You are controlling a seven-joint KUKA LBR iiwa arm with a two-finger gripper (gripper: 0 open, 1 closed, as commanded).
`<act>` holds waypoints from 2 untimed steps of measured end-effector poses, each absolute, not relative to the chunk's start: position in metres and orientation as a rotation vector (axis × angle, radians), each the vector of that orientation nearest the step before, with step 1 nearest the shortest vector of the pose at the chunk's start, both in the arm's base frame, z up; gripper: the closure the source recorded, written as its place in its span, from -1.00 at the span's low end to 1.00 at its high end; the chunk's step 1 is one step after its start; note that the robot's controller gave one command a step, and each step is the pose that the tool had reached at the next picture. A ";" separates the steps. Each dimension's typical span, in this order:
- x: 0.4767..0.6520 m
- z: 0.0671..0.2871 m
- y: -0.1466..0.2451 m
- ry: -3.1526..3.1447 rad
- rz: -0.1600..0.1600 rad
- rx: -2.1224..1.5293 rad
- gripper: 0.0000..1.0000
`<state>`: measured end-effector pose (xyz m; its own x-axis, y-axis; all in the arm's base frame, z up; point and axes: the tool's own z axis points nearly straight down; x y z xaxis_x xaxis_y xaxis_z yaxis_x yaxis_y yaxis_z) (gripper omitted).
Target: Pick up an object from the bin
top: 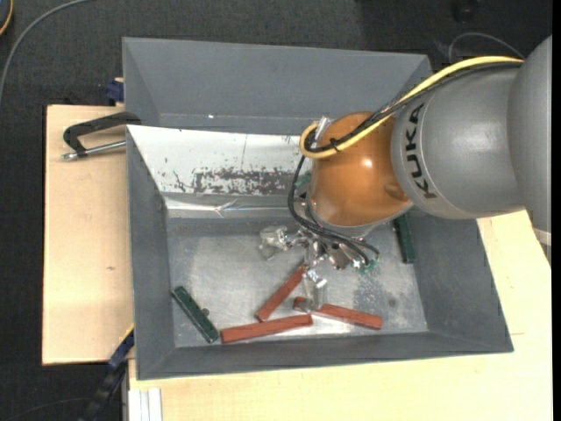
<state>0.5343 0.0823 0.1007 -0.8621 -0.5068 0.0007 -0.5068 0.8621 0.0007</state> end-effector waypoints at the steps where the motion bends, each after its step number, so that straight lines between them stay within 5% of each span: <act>1: 0.549 0.069 0.049 -3.021 0.000 0.858 -1.00; 2: 0.544 0.071 0.098 -2.969 -0.002 1.042 -1.00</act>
Offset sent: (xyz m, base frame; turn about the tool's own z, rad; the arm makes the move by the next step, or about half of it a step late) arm 0.0136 -0.0315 -0.0307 -0.0267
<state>0.5444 0.0980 0.0715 -0.7806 -0.6250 -0.0055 -0.6250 0.7806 -0.0007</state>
